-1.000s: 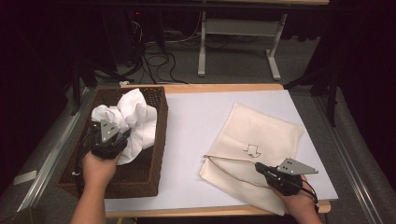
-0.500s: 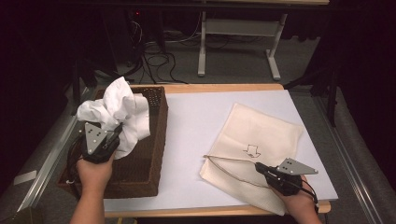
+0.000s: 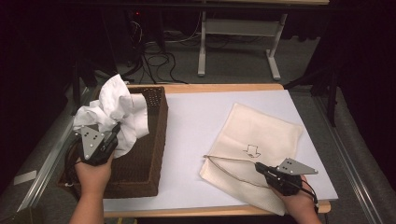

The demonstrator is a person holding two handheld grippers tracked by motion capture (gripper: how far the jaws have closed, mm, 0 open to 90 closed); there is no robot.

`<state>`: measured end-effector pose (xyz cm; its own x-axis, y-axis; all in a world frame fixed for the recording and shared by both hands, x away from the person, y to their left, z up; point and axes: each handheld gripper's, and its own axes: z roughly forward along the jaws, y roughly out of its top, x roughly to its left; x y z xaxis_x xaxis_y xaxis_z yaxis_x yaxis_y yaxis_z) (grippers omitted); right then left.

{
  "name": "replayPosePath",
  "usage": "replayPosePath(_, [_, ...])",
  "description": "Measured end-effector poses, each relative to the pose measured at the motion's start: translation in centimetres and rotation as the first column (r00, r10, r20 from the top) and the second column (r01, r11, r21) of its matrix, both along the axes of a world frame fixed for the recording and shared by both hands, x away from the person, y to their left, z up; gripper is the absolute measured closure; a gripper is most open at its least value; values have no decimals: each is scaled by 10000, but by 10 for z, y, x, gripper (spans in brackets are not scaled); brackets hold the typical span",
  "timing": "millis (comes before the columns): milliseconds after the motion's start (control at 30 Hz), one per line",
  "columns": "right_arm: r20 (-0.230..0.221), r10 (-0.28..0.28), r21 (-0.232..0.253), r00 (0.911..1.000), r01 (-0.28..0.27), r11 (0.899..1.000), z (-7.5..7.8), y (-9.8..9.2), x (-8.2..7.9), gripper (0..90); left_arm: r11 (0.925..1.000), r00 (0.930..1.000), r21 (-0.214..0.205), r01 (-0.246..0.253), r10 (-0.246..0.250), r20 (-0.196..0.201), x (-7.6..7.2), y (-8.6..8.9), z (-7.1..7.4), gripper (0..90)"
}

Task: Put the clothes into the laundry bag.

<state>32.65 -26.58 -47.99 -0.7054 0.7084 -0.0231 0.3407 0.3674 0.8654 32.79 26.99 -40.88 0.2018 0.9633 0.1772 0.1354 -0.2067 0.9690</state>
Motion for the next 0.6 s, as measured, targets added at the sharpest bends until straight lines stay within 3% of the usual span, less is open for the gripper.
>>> replayPosePath(100, [15,-9,22,10000,9,10000,0,0,0,875,10000,10000,-6,-1,1,58,1,-2,5,744])
replayPosePath(233, [53,9,9,10000,-9,10000,1,-1,0,875,9996,9993,-283,65,-55,360,-1,-6,15,745])
replayPosePath(367, [53,-6,41,10000,5,10000,1,-2,0,875,9991,9968,-226,349,-332,726,-6,-17,30,745])
replayPosePath(600, [97,0,36,10000,0,10000,1,-2,0,875,9924,9843,-203,1216,-1179,1313,-13,-45,59,746])
